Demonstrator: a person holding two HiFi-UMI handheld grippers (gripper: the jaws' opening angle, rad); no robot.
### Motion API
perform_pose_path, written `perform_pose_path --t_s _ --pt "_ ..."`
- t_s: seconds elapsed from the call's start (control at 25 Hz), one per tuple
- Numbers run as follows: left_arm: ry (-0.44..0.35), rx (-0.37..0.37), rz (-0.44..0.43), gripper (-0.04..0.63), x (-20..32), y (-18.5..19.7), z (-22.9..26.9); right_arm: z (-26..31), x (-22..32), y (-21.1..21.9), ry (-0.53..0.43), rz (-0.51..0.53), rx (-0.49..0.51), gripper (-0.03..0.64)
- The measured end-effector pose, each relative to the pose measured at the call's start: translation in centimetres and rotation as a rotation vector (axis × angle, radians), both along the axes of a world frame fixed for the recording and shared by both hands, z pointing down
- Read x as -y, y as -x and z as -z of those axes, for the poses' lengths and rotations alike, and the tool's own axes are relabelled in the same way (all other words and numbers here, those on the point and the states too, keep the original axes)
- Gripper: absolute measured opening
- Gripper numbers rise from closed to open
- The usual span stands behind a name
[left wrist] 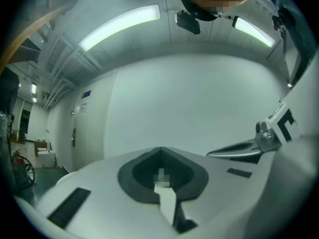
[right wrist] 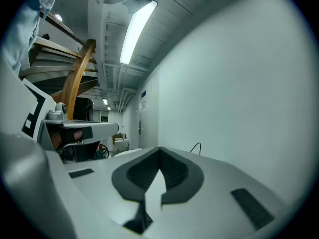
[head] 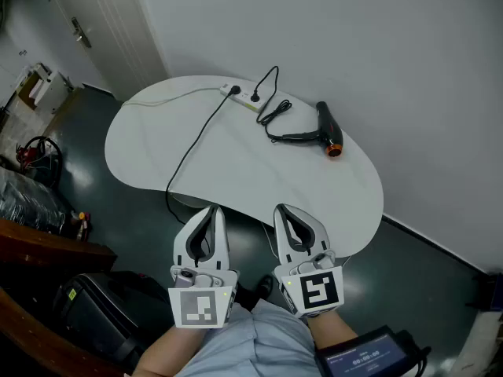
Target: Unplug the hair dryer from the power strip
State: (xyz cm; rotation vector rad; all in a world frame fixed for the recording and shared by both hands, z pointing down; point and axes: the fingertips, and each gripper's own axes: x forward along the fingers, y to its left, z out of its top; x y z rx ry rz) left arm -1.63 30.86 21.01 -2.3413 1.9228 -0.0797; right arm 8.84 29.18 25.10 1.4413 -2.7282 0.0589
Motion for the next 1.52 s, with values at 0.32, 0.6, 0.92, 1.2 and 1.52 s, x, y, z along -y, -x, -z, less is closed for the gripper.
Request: perform_pose_path --t_s 0.32,0.6,0.92,1.2,1.52 --pt "-0.004 -0.003 0.008 -0.002 0.4 -0.3 0.3 0.1 0.4 -0.7 0.006 0.003 0.020 0.000" --pt "0.018 0.004 0.004 -0.002 1.5 0.5 -0.5 -0.8 2.3 -0.2 0.054 -0.003 0.064 0.002" --pt "0.026 -0.102 -0.034 -0.002 8.7 3.2 -1.4 -1.8 8.9 2.9 0.066 -0.032 0.056 0.002" --pt "0.025 -0.161 -0.118 -0.002 16.5 5.5 -0.4 -0.4 16.3 5.8 0.049 -0.094 0.052 0.002" --pt "0.023 -0.161 -0.226 -0.002 22.2 6.9 -0.3 0.4 21.5 7.8 0.029 -0.164 0.039 0.002"
